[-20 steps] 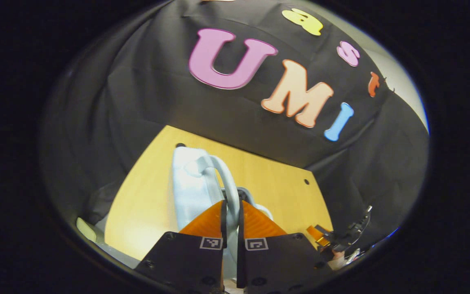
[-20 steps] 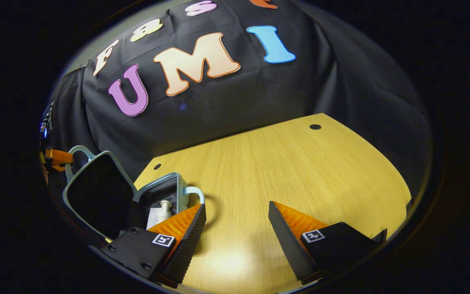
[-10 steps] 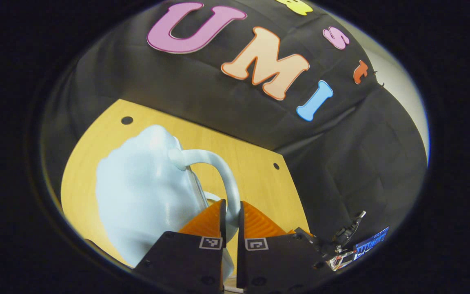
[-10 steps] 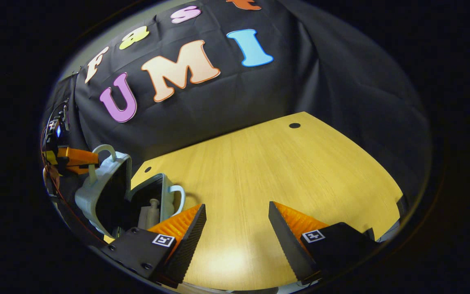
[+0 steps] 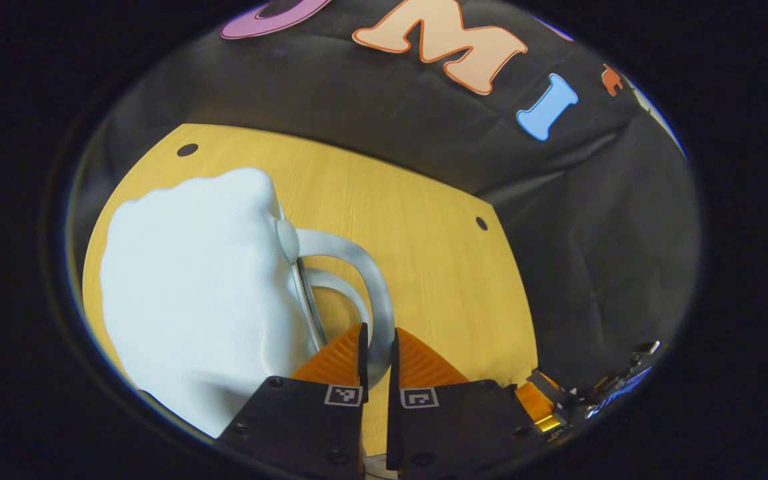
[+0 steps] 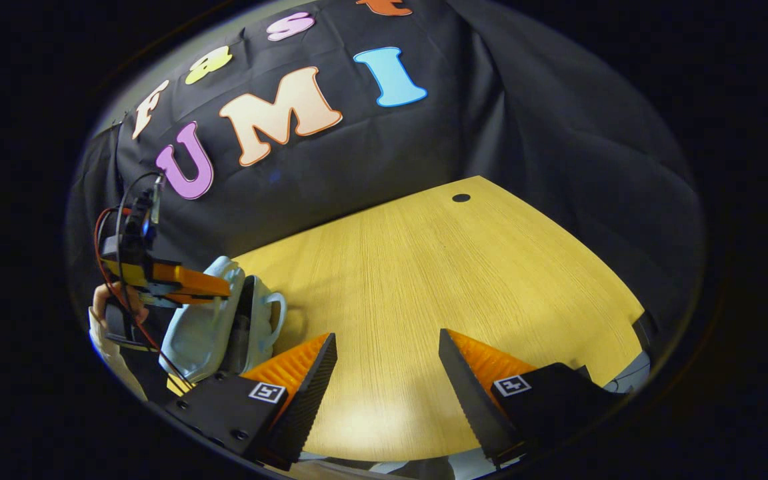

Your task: First open the suitcase, pack the skin care products into it, and then close the suitcase.

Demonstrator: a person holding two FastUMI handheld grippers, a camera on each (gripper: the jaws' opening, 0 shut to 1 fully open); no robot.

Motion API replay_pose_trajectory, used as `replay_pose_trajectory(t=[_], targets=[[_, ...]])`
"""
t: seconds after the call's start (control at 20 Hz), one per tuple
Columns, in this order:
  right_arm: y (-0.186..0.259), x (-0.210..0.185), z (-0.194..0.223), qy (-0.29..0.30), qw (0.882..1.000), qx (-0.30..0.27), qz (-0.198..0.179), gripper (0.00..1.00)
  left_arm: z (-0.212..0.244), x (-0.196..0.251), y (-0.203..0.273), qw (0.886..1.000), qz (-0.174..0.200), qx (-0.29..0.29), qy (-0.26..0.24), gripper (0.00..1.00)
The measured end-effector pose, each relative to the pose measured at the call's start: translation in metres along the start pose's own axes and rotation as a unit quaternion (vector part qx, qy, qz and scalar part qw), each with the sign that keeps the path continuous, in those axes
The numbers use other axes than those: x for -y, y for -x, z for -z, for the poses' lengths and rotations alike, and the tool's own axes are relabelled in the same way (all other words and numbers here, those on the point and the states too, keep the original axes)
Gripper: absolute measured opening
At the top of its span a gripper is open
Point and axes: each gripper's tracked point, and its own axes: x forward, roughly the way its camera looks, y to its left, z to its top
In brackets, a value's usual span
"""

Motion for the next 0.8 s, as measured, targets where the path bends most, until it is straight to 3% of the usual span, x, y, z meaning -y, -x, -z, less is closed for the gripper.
replay_pose_trajectory(t=[0.3,0.45,0.5,0.55,0.6,0.65,0.75,0.8], targets=[[-0.005,-0.004,-0.008,0.012,0.999,0.003,-0.034,0.97,0.015,-0.007,-0.021,0.998,-0.057,-0.017,-0.013,0.09],[-0.007,-0.004,-0.017,0.014,0.999,0.012,-0.048,0.97,0.022,-0.001,-0.017,0.998,-0.054,-0.020,0.007,0.23],[-0.007,-0.005,-0.019,0.015,0.998,0.015,-0.052,0.97,0.024,0.005,-0.015,0.999,-0.048,-0.017,0.016,0.23],[-0.006,-0.005,-0.022,0.014,0.998,0.017,-0.057,0.97,0.024,0.009,-0.009,0.999,-0.048,-0.011,0.018,0.31],[-0.006,-0.007,-0.025,0.014,0.998,0.019,-0.062,0.97,0.024,0.011,-0.005,0.998,-0.055,-0.003,0.011,0.30],[-0.005,-0.010,-0.028,0.014,0.997,0.023,-0.068,0.97,0.021,0.014,0.002,0.998,-0.063,0.009,-0.003,0.58],[-0.004,-0.016,-0.034,0.015,0.996,0.031,-0.082,0.97,0.020,0.017,0.015,0.994,-0.095,0.024,-0.046,0.89],[-0.002,-0.019,-0.038,0.017,0.995,0.036,-0.089,0.97,0.018,0.021,0.022,0.992,-0.103,0.031,-0.061,0.97]])
